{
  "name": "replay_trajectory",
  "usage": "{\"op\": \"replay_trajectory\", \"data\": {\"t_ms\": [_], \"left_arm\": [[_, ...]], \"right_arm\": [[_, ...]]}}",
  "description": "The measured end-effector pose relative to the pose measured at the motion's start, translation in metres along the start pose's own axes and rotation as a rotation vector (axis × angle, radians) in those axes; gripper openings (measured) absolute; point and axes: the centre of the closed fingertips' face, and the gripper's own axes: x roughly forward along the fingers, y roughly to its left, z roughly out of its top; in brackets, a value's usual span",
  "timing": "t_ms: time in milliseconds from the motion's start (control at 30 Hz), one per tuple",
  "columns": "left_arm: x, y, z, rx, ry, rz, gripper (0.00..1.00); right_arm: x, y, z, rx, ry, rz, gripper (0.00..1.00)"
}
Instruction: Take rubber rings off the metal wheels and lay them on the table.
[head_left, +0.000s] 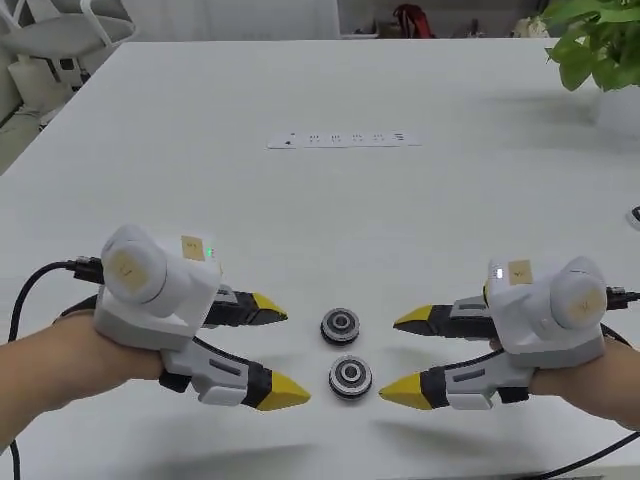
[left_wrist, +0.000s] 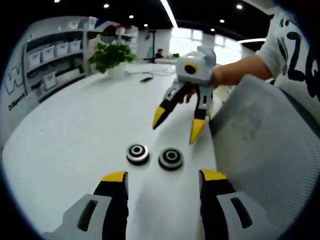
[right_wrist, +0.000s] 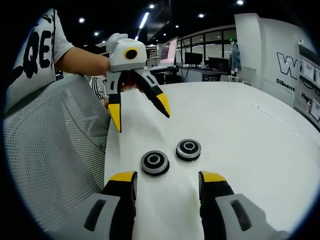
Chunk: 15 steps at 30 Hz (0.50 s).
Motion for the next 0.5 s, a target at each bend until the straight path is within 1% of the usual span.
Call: {"op": "replay_trajectory", "data": {"t_ms": [333,500], "left_arm": [[0.008,-0.006,-0.003,0.008,0.017,-0.031,0.54],[0.011,-0.008,-0.004,0.016,0.031,-0.044,0.52]], "right_arm": [[0.005,0.006,0.0,-0.009,0.005,0.027,0.41],[0.006,0.008,-0.002,-0.012,0.014,0.036,0.4]]}}
